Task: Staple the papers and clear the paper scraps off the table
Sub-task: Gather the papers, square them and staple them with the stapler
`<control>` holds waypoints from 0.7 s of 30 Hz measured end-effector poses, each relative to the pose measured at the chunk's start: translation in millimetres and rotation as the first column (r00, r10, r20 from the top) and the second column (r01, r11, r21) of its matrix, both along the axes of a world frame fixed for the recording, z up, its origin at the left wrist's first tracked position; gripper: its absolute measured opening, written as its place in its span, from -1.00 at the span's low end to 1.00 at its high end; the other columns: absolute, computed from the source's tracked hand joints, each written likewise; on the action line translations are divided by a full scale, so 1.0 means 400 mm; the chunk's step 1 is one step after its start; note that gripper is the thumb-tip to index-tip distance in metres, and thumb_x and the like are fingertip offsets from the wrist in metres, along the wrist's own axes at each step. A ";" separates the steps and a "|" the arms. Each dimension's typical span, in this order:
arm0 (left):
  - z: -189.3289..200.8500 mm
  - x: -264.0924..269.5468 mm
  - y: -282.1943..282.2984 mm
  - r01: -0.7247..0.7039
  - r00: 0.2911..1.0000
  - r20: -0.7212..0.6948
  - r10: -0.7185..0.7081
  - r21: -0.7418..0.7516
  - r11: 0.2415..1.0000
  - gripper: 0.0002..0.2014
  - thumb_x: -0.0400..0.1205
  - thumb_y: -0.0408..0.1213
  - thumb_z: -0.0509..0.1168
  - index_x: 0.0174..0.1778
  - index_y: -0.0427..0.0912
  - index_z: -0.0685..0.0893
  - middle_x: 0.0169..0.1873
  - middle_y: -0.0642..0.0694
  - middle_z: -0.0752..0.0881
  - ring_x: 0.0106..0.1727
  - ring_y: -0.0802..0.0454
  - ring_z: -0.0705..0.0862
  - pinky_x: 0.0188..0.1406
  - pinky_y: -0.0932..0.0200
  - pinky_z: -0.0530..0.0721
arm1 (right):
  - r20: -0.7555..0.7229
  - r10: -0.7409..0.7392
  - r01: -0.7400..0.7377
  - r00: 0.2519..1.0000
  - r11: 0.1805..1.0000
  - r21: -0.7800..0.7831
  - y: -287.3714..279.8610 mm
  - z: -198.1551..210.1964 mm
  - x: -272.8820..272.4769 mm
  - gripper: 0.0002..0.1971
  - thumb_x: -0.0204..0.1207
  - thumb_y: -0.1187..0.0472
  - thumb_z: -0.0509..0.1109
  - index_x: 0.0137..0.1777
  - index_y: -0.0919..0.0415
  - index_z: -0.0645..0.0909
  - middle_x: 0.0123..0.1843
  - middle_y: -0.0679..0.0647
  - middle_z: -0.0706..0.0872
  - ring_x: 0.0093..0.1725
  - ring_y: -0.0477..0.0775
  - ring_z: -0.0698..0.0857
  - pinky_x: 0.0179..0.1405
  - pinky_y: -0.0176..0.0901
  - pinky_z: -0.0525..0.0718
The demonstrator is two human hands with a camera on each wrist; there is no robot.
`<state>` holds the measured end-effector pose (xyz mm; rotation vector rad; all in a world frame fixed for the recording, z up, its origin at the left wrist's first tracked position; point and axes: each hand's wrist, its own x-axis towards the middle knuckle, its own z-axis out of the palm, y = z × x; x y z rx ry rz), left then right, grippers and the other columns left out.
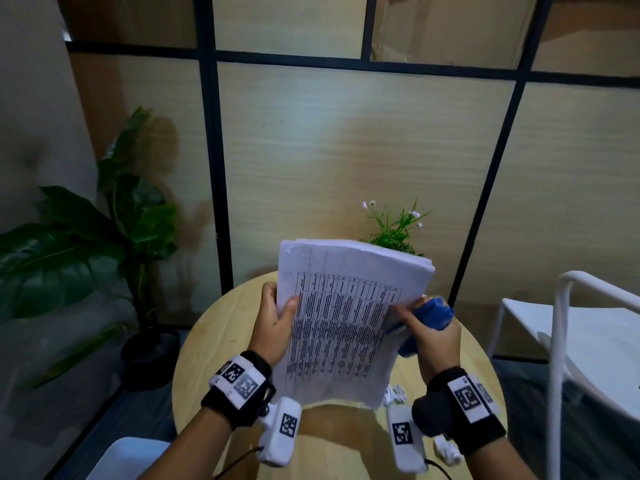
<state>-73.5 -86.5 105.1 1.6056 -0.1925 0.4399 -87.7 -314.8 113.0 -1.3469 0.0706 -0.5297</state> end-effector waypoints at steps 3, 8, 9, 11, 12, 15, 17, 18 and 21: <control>-0.033 -0.008 0.002 0.015 0.997 -0.080 -0.012 0.040 0.999 -0.85 0.71 -0.37 0.12 0.03 0.00 0.35 -0.04 -0.08 0.64 -0.05 0.08 0.71 -0.01 0.07 0.69 | -0.107 -0.027 0.022 0.994 0.998 -0.055 0.008 -0.046 -0.006 -0.76 0.37 0.54 0.47 -0.27 0.28 0.47 -0.30 0.21 0.58 -0.30 0.16 0.55 -0.27 -0.06 0.55; -0.024 -0.002 -0.005 -0.006 0.995 -0.097 0.014 0.087 0.996 -0.89 0.72 -0.40 0.09 0.10 -0.19 0.30 -0.14 -0.01 0.56 -0.05 -0.07 0.63 -0.12 0.14 0.61 | -0.144 -0.080 0.069 0.986 0.994 -0.084 0.027 -0.064 0.008 -0.72 0.39 0.56 0.42 -0.31 0.23 0.42 -0.37 0.18 0.53 -0.38 0.12 0.50 -0.30 -0.11 0.49; -0.014 -0.002 -0.006 -0.012 0.996 -0.087 0.019 0.084 0.996 -0.89 0.72 -0.40 0.09 0.12 -0.21 0.30 -0.15 -0.01 0.56 -0.08 -0.05 0.63 -0.16 0.18 0.61 | -0.120 -0.088 0.080 0.989 0.994 -0.075 0.028 -0.056 0.013 -0.73 0.39 0.56 0.42 -0.30 0.25 0.43 -0.35 0.17 0.53 -0.37 0.10 0.51 -0.30 -0.12 0.50; 0.003 -0.004 -0.007 -0.017 0.997 -0.069 0.022 0.063 0.998 -0.86 0.72 -0.40 0.10 0.15 -0.24 0.29 -0.12 -0.03 0.57 -0.12 0.05 0.65 -0.22 0.26 0.62 | -0.067 -0.099 0.096 0.993 0.994 -0.044 0.027 -0.038 0.020 -0.79 0.38 0.55 0.44 -0.21 0.32 0.47 -0.30 0.18 0.55 -0.33 0.09 0.53 -0.31 -0.11 0.52; 0.009 -0.007 -0.006 -0.023 0.998 -0.059 0.025 0.046 0.999 -0.85 0.71 -0.40 0.10 0.16 -0.24 0.29 -0.10 -0.03 0.57 -0.12 0.09 0.65 -0.22 0.27 0.61 | -0.045 -0.099 0.097 0.994 0.995 -0.029 0.023 -0.032 0.019 -0.79 0.37 0.54 0.45 -0.17 0.33 0.48 -0.28 0.18 0.56 -0.31 0.09 0.54 -0.31 -0.11 0.54; 0.000 -0.025 -0.003 -0.038 0.997 -0.064 0.038 0.001 0.999 -0.85 0.71 -0.39 0.12 0.15 -0.25 0.30 -0.08 -0.02 0.57 -0.10 0.11 0.65 -0.20 0.26 0.62 | -0.008 -0.077 0.076 0.997 0.995 -0.060 0.020 -0.036 0.002 -0.78 0.38 0.53 0.46 -0.21 0.31 0.47 -0.30 0.16 0.55 -0.32 0.07 0.53 -0.30 -0.13 0.54; -0.020 -0.042 -0.010 -0.023 0.995 -0.096 0.024 0.008 1.000 -0.86 0.72 -0.39 0.10 0.16 -0.24 0.31 -0.10 -0.02 0.60 -0.10 0.07 0.66 -0.21 0.27 0.62 | -0.014 -0.067 0.065 0.998 0.992 -0.110 0.031 -0.057 -0.017 -0.75 0.39 0.55 0.43 -0.29 0.27 0.44 -0.35 0.15 0.52 -0.35 0.06 0.49 -0.30 -0.11 0.50; -0.030 -0.047 -0.016 -0.021 0.994 -0.109 0.024 0.033 0.999 -0.87 0.72 -0.39 0.08 0.16 -0.23 0.31 -0.10 -0.04 0.61 -0.08 0.03 0.67 -0.21 0.28 0.61 | -0.022 -0.072 0.068 0.997 0.989 -0.134 0.038 -0.068 -0.024 -0.73 0.40 0.56 0.42 -0.31 0.26 0.42 -0.37 0.15 0.50 -0.38 0.03 0.48 -0.30 -0.09 0.48; -0.039 -0.045 -0.035 -0.055 0.993 -0.102 0.067 0.115 0.992 -0.89 0.72 -0.41 0.05 0.10 -0.15 0.29 -0.01 -0.19 0.62 0.04 -0.13 0.66 -0.06 0.11 0.63 | -0.015 -0.104 0.101 0.994 0.985 -0.142 0.056 -0.071 -0.032 -0.71 0.41 0.55 0.41 -0.34 0.25 0.40 -0.42 0.13 0.46 -0.50 -0.12 0.44 -0.35 -0.10 0.44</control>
